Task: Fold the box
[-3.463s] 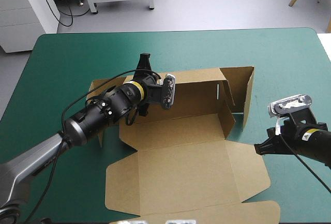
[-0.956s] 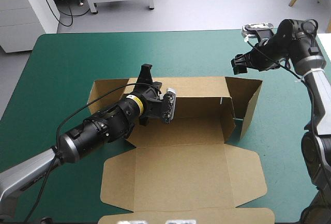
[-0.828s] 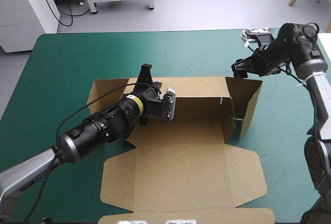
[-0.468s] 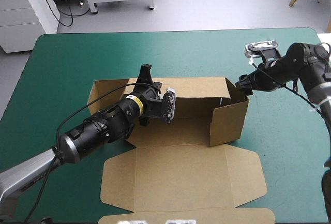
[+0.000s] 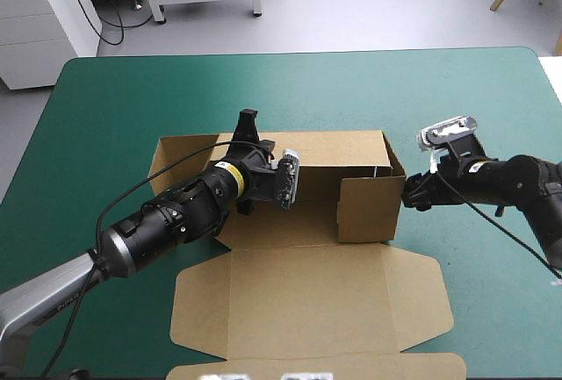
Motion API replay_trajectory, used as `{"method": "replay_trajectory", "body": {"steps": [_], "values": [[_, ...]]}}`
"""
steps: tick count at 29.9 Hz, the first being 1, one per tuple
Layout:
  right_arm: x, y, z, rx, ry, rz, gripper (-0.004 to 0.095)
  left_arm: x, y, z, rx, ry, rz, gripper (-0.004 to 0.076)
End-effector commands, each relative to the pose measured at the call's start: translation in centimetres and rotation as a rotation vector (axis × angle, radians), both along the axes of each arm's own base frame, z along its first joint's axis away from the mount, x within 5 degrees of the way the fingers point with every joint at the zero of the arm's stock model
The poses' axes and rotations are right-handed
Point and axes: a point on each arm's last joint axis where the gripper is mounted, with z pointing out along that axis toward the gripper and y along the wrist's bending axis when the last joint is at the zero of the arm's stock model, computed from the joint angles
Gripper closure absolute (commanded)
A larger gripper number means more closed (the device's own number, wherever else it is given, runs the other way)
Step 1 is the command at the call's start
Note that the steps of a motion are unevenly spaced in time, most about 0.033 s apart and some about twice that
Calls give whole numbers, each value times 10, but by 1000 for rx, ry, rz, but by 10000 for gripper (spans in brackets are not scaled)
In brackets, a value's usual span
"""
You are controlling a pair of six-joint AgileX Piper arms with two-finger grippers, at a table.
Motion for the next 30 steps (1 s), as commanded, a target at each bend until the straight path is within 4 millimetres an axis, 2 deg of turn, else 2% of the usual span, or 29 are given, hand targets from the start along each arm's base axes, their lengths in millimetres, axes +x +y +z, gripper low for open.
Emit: {"method": "replay_trajectory", "body": {"steps": [1,14,25,30], "values": [[-9,1,14,18,-99,6,217,-6,2,-3,-19,82,55,734],[-22,6,9,34,19,87,217,-6,2,-3,-19,82,56,734],[-21,22,20,149,-97,246,221,-6,2,-3,-16,79,55,734],[-23,25,21,173,-97,276,293,-6,2,-3,-18,78,53,734]]}}
